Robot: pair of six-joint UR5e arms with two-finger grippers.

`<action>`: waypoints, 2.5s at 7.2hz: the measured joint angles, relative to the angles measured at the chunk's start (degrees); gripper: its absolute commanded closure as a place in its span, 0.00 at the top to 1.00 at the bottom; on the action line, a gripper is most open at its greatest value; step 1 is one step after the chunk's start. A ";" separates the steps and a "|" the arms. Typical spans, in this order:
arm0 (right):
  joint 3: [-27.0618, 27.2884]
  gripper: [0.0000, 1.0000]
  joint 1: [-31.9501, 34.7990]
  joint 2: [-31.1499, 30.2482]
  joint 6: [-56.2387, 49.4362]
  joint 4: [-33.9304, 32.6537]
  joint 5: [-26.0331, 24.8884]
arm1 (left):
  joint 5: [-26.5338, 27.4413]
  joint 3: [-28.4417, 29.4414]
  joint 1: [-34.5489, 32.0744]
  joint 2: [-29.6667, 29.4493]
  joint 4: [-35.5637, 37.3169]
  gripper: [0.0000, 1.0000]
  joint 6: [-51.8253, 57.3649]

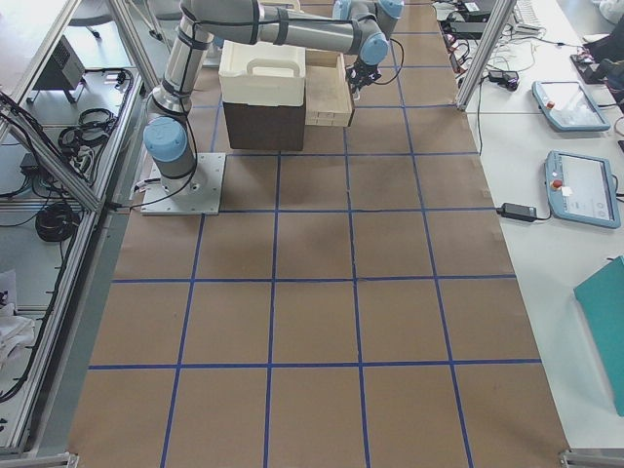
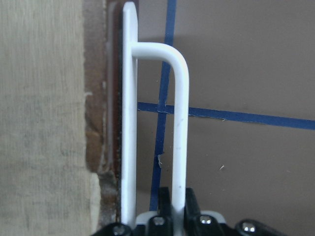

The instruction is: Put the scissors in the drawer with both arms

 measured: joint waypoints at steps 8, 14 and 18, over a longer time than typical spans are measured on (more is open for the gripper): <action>-0.11 1.00 -0.63 0.62 0.53 -3.89 0.12 | 3.08 2.97 -13.23 11.13 -14.16 0.00 -5.45; -0.17 1.00 -4.52 -9.27 11.37 -3.86 -0.60 | 0.59 2.93 -17.12 19.56 -28.13 0.00 -5.73; 5.58 1.00 -8.91 -18.75 40.32 4.25 -4.18 | -1.05 2.85 -19.60 20.13 -28.82 0.00 -10.20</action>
